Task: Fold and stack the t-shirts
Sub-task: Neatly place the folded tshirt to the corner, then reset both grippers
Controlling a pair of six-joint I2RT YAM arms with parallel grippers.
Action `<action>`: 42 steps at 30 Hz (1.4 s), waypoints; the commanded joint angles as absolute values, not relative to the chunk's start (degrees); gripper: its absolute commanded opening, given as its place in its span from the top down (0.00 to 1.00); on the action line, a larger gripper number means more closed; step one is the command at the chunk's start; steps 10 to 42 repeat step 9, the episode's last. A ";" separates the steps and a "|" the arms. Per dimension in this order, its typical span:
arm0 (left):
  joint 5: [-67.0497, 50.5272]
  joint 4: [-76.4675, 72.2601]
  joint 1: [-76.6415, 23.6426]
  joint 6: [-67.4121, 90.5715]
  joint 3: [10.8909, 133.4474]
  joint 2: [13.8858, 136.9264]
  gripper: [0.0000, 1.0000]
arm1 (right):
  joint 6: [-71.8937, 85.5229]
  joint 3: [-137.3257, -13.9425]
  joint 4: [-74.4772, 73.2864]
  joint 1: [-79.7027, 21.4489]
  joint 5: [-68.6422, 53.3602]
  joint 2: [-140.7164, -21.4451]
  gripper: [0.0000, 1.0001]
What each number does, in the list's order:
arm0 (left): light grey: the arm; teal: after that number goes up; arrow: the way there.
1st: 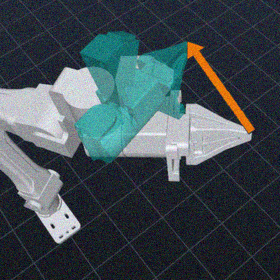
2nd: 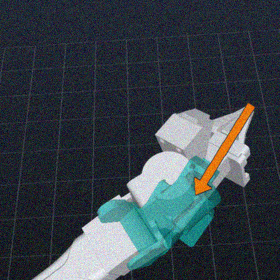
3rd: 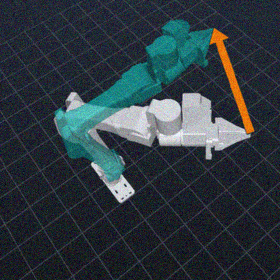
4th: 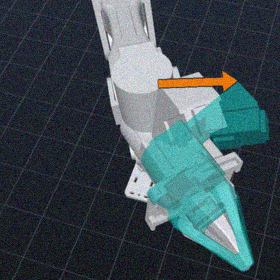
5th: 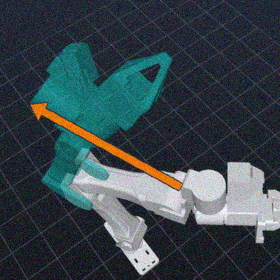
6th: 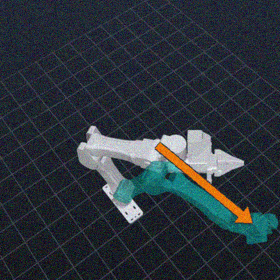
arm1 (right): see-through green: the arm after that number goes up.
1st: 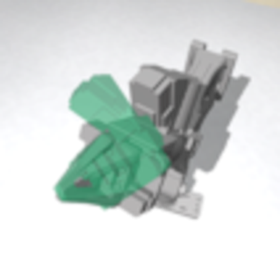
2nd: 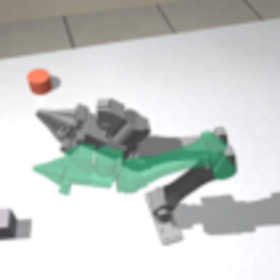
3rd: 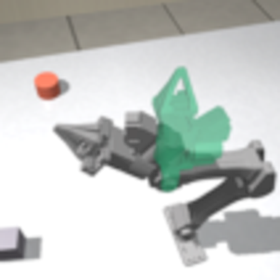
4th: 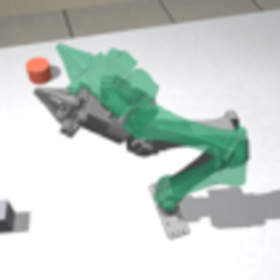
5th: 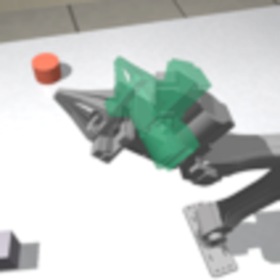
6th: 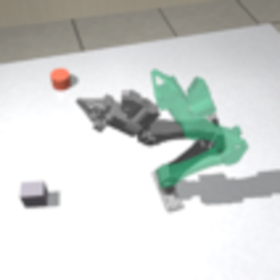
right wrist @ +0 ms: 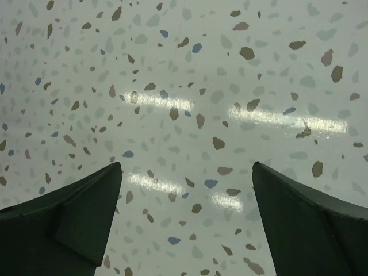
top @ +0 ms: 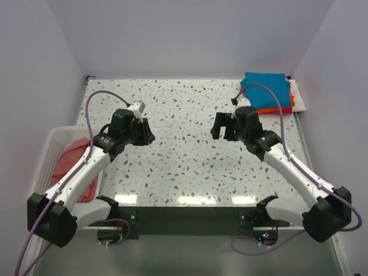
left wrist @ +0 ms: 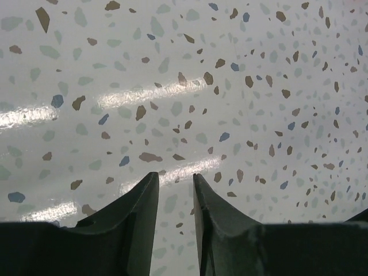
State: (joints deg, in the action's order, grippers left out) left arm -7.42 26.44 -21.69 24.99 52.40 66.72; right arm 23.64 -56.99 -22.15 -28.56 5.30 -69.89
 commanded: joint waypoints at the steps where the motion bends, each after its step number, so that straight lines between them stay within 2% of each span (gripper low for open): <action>1: -5.54 23.91 -21.18 25.58 48.17 60.83 0.64 | 26.72 -53.62 -22.75 -27.51 5.98 -62.86 0.01; 9: -5.71 22.68 -21.18 26.28 45.00 57.75 0.61 | 27.59 -49.57 -25.93 -27.51 11.06 -54.67 0.01; 42: -5.71 22.68 -21.18 26.28 45.00 57.75 0.61 | 27.59 -49.57 -25.93 -27.51 11.06 -54.67 0.01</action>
